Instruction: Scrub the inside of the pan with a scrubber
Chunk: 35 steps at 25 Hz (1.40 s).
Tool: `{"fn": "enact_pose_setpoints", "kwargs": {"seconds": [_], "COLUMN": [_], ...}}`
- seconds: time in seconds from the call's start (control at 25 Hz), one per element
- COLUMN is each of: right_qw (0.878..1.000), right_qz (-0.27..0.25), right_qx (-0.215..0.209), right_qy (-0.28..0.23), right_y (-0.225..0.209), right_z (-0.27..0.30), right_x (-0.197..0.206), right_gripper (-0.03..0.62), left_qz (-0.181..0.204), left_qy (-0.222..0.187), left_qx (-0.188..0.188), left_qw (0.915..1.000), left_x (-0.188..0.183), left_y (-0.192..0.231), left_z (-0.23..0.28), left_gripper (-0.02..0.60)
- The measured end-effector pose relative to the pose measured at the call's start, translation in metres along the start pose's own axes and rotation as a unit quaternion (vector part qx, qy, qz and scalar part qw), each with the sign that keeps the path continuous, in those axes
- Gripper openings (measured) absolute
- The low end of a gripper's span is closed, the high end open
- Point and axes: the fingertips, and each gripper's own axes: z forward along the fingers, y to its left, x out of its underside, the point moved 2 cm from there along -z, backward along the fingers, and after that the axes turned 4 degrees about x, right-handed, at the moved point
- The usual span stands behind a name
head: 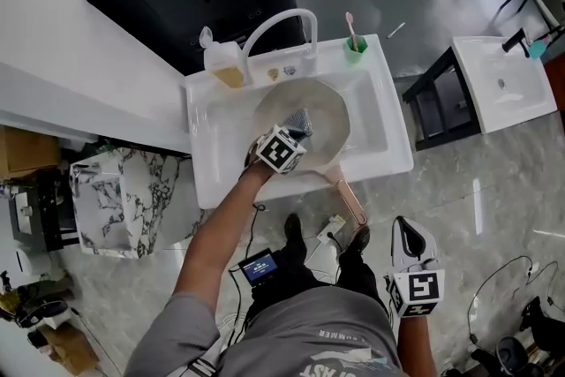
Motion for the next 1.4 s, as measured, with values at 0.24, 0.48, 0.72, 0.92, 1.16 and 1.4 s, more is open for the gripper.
{"fn": "enact_pose_setpoints", "kwargs": {"seconds": [0.24, 0.48, 0.72, 0.92, 1.16, 1.4], "right_qw": [1.0, 1.0, 0.999, 0.998, 0.997, 0.997], "right_qz": [-0.01, -0.022, -0.037, -0.049, -0.058, -0.067], "right_qx": [-0.007, -0.016, -0.026, -0.03, -0.039, -0.04], "right_qy": [-0.008, -0.013, -0.011, -0.011, -0.01, -0.008], "right_y": [0.015, 0.032, 0.047, 0.053, 0.062, 0.066], "right_z": [0.004, 0.012, 0.022, 0.027, 0.029, 0.027], "right_x": [-0.013, -0.025, -0.035, -0.045, -0.05, -0.052], "right_gripper": [0.002, 0.002, 0.002, 0.002, 0.002, 0.002], "left_qz": [-0.013, -0.032, -0.055, -0.073, -0.087, -0.101], "left_qy": [-0.015, -0.027, -0.021, -0.012, 0.011, 0.032], "left_qx": [-0.017, -0.037, -0.054, -0.065, -0.069, -0.073], "left_qw": [0.9997, 0.9984, 0.9968, 0.9952, 0.9938, 0.9917], "left_x": [0.022, 0.052, 0.088, 0.11, 0.137, 0.165], "left_y": [0.01, 0.023, 0.038, 0.047, 0.047, 0.046], "left_z": [-0.041, -0.083, -0.109, -0.119, -0.117, -0.116], "left_gripper": [0.023, 0.023, 0.023, 0.023, 0.023, 0.025]}}
